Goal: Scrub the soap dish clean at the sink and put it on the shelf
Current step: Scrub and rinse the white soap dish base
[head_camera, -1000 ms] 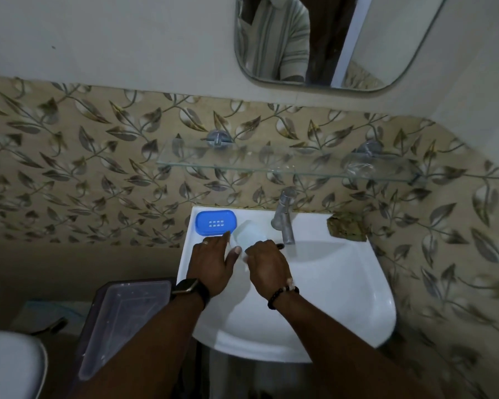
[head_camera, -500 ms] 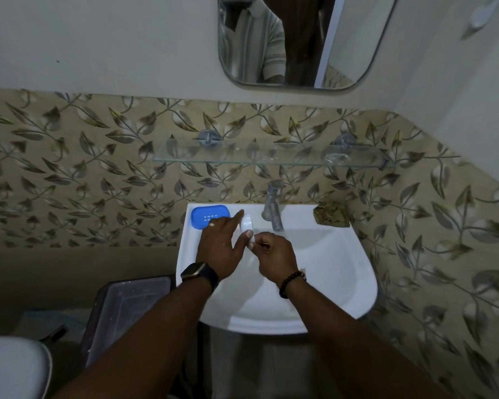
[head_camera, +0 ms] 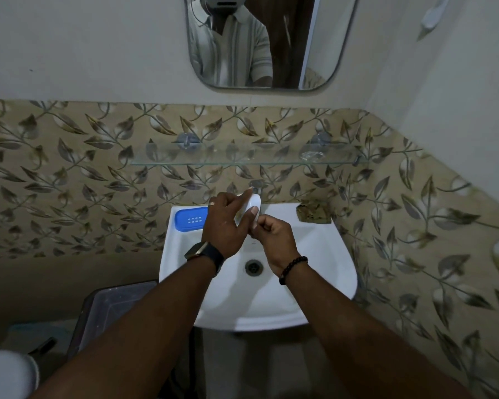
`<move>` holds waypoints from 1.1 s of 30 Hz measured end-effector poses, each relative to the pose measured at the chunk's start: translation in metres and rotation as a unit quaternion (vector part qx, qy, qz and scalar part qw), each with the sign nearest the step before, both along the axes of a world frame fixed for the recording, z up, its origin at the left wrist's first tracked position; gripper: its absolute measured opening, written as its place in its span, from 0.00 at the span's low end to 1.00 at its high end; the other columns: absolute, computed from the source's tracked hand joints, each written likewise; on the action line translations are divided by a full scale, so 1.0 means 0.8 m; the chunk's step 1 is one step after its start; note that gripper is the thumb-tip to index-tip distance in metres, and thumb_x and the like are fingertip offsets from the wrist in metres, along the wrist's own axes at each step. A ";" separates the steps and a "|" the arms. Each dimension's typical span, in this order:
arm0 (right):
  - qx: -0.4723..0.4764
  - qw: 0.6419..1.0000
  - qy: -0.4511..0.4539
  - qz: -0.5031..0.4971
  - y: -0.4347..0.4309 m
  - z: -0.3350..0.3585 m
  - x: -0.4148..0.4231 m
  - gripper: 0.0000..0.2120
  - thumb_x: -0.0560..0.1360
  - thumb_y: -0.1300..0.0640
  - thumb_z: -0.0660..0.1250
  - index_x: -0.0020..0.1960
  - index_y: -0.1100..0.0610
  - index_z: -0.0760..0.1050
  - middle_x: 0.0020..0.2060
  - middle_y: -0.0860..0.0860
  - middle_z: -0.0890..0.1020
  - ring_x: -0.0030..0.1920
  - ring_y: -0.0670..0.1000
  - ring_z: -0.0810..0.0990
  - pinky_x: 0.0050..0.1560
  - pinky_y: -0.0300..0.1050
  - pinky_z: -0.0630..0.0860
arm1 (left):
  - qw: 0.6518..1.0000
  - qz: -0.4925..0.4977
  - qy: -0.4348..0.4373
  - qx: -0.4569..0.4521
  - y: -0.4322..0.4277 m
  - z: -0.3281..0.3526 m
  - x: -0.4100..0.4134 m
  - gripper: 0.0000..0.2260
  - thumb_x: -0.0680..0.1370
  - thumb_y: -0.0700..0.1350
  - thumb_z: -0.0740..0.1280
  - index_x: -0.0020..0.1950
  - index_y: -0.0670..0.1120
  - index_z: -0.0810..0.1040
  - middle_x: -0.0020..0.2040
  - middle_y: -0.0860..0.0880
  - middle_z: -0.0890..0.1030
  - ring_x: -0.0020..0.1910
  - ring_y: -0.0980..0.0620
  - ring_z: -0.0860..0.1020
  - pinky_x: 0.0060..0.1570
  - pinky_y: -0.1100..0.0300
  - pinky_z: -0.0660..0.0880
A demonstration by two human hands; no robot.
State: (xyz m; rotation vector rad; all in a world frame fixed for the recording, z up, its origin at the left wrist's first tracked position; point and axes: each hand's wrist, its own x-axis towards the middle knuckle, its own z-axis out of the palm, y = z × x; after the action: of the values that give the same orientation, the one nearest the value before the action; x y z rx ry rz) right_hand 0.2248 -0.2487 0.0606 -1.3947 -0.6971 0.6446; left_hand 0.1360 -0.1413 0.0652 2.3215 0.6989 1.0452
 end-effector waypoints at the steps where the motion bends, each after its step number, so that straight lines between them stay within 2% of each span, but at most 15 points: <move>1: 0.000 1.000 0.002 -0.001 -0.002 0.001 0.001 0.12 0.80 0.63 0.67 0.48 0.74 0.76 0.41 0.58 0.82 0.42 0.47 0.80 0.52 0.42 0.80 | 1.000 -0.001 0.002 -0.001 -0.001 -0.001 0.002 0.22 0.80 0.62 0.60 0.72 0.59 0.73 0.53 0.50 0.74 0.55 0.53 0.70 0.51 0.62 0.66; 3: 0.000 1.000 0.008 -0.006 -0.005 0.001 0.002 0.11 0.79 0.64 0.67 0.48 0.75 0.76 0.40 0.58 0.81 0.41 0.46 0.80 0.50 0.39 0.79 | 1.000 0.000 0.003 -0.006 -0.002 -0.003 0.005 0.21 0.80 0.62 0.61 0.72 0.62 0.71 0.54 0.52 0.73 0.55 0.54 0.70 0.49 0.66 0.65; 6: -0.006 1.000 0.006 -0.012 -0.007 0.000 0.004 0.10 0.79 0.64 0.67 0.47 0.72 0.78 0.41 0.58 0.82 0.44 0.49 0.80 0.53 0.42 0.81 | 1.000 0.000 0.000 -0.024 -0.004 -0.006 0.008 0.22 0.79 0.65 0.59 0.73 0.65 0.69 0.54 0.55 0.72 0.54 0.58 0.69 0.48 0.72 0.62; 9: -0.032 0.999 -0.018 -0.015 -0.007 -0.003 0.003 0.09 0.79 0.61 0.68 0.46 0.68 0.79 0.40 0.57 0.82 0.44 0.48 0.79 0.54 0.47 0.79 | 0.998 -0.011 -0.004 -0.060 -0.006 -0.008 0.005 0.23 0.79 0.66 0.59 0.73 0.65 0.68 0.54 0.56 0.73 0.53 0.58 0.74 0.47 0.69 0.68; 13: -0.090 0.989 -0.112 -0.035 -0.004 -0.007 0.001 0.12 0.79 0.55 0.68 0.41 0.62 0.78 0.38 0.61 0.81 0.39 0.51 0.76 0.47 0.54 0.77 | 0.988 -0.007 -0.042 -0.148 -0.012 -0.008 -0.003 0.21 0.76 0.66 0.65 0.68 0.63 0.73 0.58 0.61 0.78 0.50 0.65 0.81 0.43 0.68 0.76; 15: -0.118 0.975 -0.183 -0.045 -0.003 -0.007 -0.005 0.10 0.79 0.55 0.69 0.40 0.57 0.80 0.37 0.54 0.83 0.39 0.54 0.79 0.46 0.53 0.78 | 0.979 -0.001 -0.070 -0.190 -0.011 -0.008 -0.008 0.18 0.74 0.64 0.69 0.62 0.62 0.76 0.54 0.63 0.81 0.46 0.68 0.81 0.38 0.74 0.75; 17: -0.132 0.960 -0.244 -0.041 -0.003 -0.007 -0.012 0.07 0.78 0.57 0.69 0.43 0.57 0.82 0.39 0.53 0.84 0.42 0.54 0.81 0.47 0.52 0.78 | 0.969 0.007 -0.087 -0.233 -0.009 -0.009 -0.013 0.15 0.73 0.61 0.72 0.57 0.63 0.77 0.48 0.64 0.82 0.43 0.71 0.81 0.36 0.74 0.75; 18: -0.135 0.952 -0.273 -0.034 -0.003 -0.006 -0.016 0.06 0.78 0.58 0.68 0.45 0.58 0.83 0.41 0.53 0.85 0.44 0.53 0.81 0.48 0.51 0.78 | 0.959 0.008 -0.098 -0.267 -0.006 -0.011 -0.015 0.14 0.73 0.58 0.73 0.57 0.62 0.77 0.48 0.62 0.82 0.43 0.68 0.82 0.39 0.69 0.77; 20: -0.140 0.932 -0.335 -0.020 -0.003 -0.007 -0.022 0.07 0.79 0.60 0.67 0.51 0.58 0.84 0.46 0.53 0.86 0.49 0.52 0.80 0.52 0.46 0.76 | 0.921 0.004 -0.138 -0.364 0.002 -0.017 -0.019 0.12 0.75 0.49 0.73 0.57 0.57 0.78 0.50 0.50 0.84 0.46 0.57 0.84 0.46 0.55 0.83; 22: -0.132 0.920 -0.368 -0.019 -0.004 -0.008 -0.027 0.09 0.79 0.62 0.67 0.56 0.59 0.84 0.52 0.53 0.86 0.55 0.51 0.79 0.56 0.37 0.71 | 0.865 -0.009 -0.191 -0.464 0.008 -0.023 -0.026 0.11 0.78 0.42 0.71 0.58 0.51 0.78 0.52 0.39 0.84 0.51 0.43 0.84 0.46 0.52 0.84; 23: -0.121 0.921 -0.370 -0.019 -0.006 -0.008 -0.029 0.10 0.79 0.63 0.67 0.58 0.59 0.83 0.55 0.53 0.85 0.58 0.51 0.78 0.59 0.35 0.70 | 0.840 -0.013 -0.216 -0.498 0.009 -0.026 -0.030 0.11 0.79 0.41 0.70 0.59 0.49 0.77 0.54 0.38 0.83 0.53 0.41 0.84 0.45 0.54 0.84; 26: -0.098 0.917 -0.385 -0.015 -0.012 -0.014 -0.034 0.13 0.79 0.66 0.66 0.61 0.59 0.82 0.60 0.54 0.83 0.64 0.51 0.77 0.67 0.37 0.69 | 0.794 -0.013 -0.252 -0.553 0.013 -0.040 -0.042 0.13 0.80 0.39 0.67 0.65 0.43 0.76 0.57 0.40 0.83 0.54 0.42 0.84 0.43 0.55 0.84; 28: -0.084 0.914 -0.397 -0.017 -0.017 -0.018 -0.033 0.14 0.79 0.67 0.66 0.62 0.59 0.81 0.61 0.54 0.83 0.65 0.51 0.77 0.68 0.37 0.68 | 0.775 -0.018 -0.265 -0.574 0.013 -0.048 -0.046 0.15 0.80 0.39 0.68 0.67 0.42 0.76 0.56 0.41 0.84 0.50 0.45 0.85 0.42 0.55 0.84; 30: -0.068 0.912 -0.404 -0.023 -0.020 -0.023 -0.027 0.14 0.79 0.67 0.67 0.62 0.59 0.81 0.61 0.54 0.83 0.65 0.51 0.78 0.68 0.37 0.69 | 0.765 -0.024 -0.270 -0.584 0.014 -0.054 -0.046 0.15 0.80 0.40 0.68 0.67 0.41 0.76 0.55 0.41 0.85 0.46 0.47 0.86 0.43 0.55 0.84; 33: -0.053 0.930 -0.361 -0.039 -0.021 -0.028 -0.011 0.13 0.79 0.65 0.67 0.62 0.57 0.82 0.60 0.53 0.84 0.64 0.48 0.79 0.68 0.41 0.73 | 0.756 -0.025 -0.274 -0.594 0.015 -0.062 -0.041 0.15 0.80 0.41 0.68 0.67 0.42 0.76 0.57 0.42 0.84 0.49 0.46 0.86 0.45 0.54 0.84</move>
State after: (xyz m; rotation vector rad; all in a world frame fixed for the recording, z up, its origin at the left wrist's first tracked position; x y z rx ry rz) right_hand 0.2159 -0.2651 0.0381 -1.7640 -1.1863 0.0805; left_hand 0.1029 -0.1295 0.0156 0.8620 0.7205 0.7911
